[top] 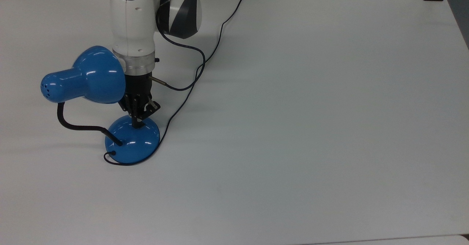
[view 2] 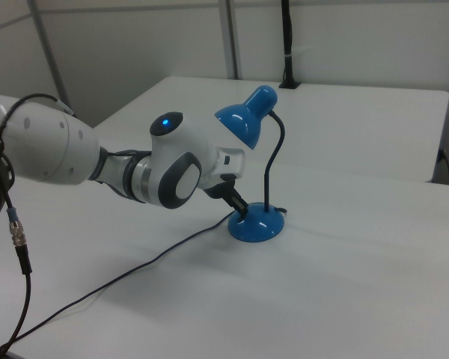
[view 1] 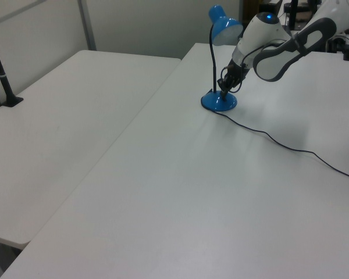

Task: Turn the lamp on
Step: 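Lower the gripper fingertips onto the switch on the lamp base, then press down on the base switch with the gripper fingertips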

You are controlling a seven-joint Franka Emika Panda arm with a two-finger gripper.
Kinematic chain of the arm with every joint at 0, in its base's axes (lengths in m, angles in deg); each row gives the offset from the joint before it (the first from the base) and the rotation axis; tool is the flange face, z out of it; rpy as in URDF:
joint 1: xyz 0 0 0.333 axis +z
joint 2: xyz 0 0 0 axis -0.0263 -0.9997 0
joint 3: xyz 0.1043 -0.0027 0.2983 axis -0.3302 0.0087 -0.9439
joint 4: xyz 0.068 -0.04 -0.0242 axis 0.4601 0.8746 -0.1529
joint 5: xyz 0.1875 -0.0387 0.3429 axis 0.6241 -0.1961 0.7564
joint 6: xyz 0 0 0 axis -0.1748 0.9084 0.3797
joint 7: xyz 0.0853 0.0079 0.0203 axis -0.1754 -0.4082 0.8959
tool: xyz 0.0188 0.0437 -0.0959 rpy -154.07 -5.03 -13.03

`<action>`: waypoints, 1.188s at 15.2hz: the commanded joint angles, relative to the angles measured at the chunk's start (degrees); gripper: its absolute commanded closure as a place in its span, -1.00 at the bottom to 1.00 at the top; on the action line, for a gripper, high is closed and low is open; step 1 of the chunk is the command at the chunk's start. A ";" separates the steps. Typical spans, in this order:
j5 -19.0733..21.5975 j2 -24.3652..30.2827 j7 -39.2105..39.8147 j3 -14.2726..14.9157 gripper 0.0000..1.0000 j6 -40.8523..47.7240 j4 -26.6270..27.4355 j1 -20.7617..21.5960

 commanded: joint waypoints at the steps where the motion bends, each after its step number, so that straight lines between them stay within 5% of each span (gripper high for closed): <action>1: -1.81 -2.05 -1.91 1.16 1.00 -2.32 -1.26 0.55; 18: -1.90 0.76 -2.52 1.08 1.00 1.54 -0.55 0.73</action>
